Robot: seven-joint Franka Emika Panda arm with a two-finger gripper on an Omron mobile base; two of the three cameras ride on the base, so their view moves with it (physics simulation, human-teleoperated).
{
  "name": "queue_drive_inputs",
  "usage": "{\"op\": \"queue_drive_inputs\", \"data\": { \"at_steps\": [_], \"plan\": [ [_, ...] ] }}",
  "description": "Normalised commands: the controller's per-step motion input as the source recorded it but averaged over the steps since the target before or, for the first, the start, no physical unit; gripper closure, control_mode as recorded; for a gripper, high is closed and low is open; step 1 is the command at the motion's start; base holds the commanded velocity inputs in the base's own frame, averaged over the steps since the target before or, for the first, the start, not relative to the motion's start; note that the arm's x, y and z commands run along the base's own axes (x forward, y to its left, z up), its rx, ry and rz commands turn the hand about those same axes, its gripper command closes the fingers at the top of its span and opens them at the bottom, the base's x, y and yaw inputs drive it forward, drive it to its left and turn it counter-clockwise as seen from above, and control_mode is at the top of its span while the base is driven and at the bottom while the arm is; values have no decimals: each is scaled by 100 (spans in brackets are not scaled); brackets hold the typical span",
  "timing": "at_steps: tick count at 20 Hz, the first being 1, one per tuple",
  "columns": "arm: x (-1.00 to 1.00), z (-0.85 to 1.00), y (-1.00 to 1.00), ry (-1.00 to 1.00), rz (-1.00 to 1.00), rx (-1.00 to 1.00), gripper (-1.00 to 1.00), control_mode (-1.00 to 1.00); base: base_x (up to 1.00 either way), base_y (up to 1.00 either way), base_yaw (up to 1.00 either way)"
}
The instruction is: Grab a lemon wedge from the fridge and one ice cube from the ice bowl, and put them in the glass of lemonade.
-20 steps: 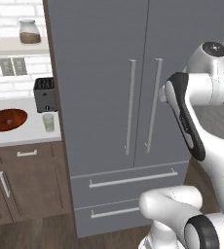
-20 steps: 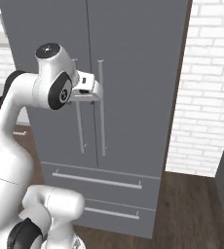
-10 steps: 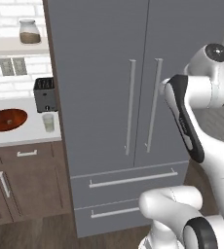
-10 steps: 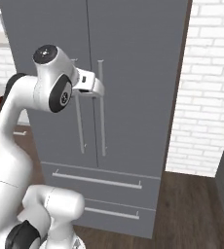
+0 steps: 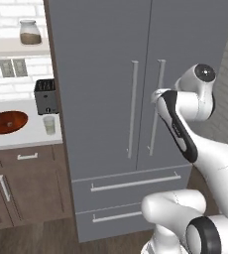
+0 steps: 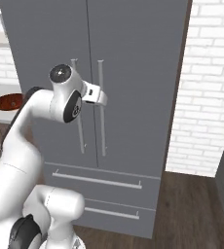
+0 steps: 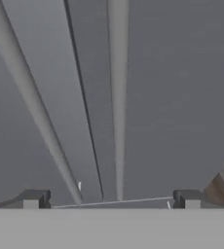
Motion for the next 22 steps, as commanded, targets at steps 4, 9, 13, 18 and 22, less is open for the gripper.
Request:
{"op": "queue_drive_inputs", "data": {
  "at_steps": [4, 9, 13, 18, 22],
  "plan": [
    [61, -3, 0, 0, -3, 0, -100, -100, 0, 0, 0],
    [72, -21, -1, 1, -2, -1, -100, -100, 0, 0, 0],
    [62, -41, -24, 7, -1, 0, -100, -100, 0, 0, 0],
    [31, -14, -4, 4, 0, 0, -100, -100, 0, 0, 0],
    [47, -31, 0, 2, 0, 0, -100, -100, 0, 0, 0]
  ]
}}
